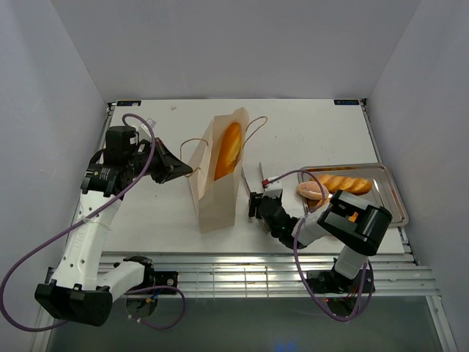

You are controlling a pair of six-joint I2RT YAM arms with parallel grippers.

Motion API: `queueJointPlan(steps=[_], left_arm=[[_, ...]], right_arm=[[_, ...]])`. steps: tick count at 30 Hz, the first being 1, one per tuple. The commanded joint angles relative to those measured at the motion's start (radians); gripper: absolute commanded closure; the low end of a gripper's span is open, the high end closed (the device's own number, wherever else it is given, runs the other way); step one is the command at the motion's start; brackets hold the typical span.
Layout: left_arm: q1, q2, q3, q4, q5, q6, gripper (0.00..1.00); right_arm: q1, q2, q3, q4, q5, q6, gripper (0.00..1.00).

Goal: Place the fake bread into the paper bag
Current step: Pick up the clamp at the center of the board.

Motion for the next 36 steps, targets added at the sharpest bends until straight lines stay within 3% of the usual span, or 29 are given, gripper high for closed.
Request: queueJointPlan(steps=[1,4,8,13,20,25,29,32,36], left_arm=[[0.002,-0.037,-0.008,0.023,-0.007,0.017,1.0],[0.002,-0.046,-0.008,0.023,-0.011,0.016,1.0],[0.002,-0.046,-0.006,0.024,-0.002,-0.003,1.0],[0.002,-0.025,0.064,0.02,0.025,-0.05,1.0],[0.002,-0.025,0.109,-0.025,0.067,-0.139,1.0],[0.003,-0.04,0.116,-0.042,0.079,-0.177,1.0],[0.002,-0.037,0.132,-0.039,0.073,-0.19,1.0],[0.002,-0.039,0.149,-0.013,0.065,-0.19,1.0],[0.003,-0.033,0.201,0.02,0.033,-0.182,1.0]], right_arm=[[0.051,0.109,-0.07,-0.097,-0.005,0.043,0.34],[0.077,0.143,-0.084,-0.069,0.014,0.068,0.44],[0.096,0.15,-0.081,-0.087,0.034,0.092,0.74],[0.097,0.009,-0.05,-0.257,0.037,0.123,0.91],[0.068,-0.287,0.096,-0.716,-0.083,0.219,0.92],[-0.019,-0.562,0.247,-1.042,-0.285,0.253,0.92],[-0.259,-0.712,0.35,-1.265,-0.454,0.266,0.92],[-0.446,-0.763,0.425,-1.392,-0.73,0.249,0.92],[-0.528,-0.779,0.492,-1.55,-0.897,0.326,0.92]])
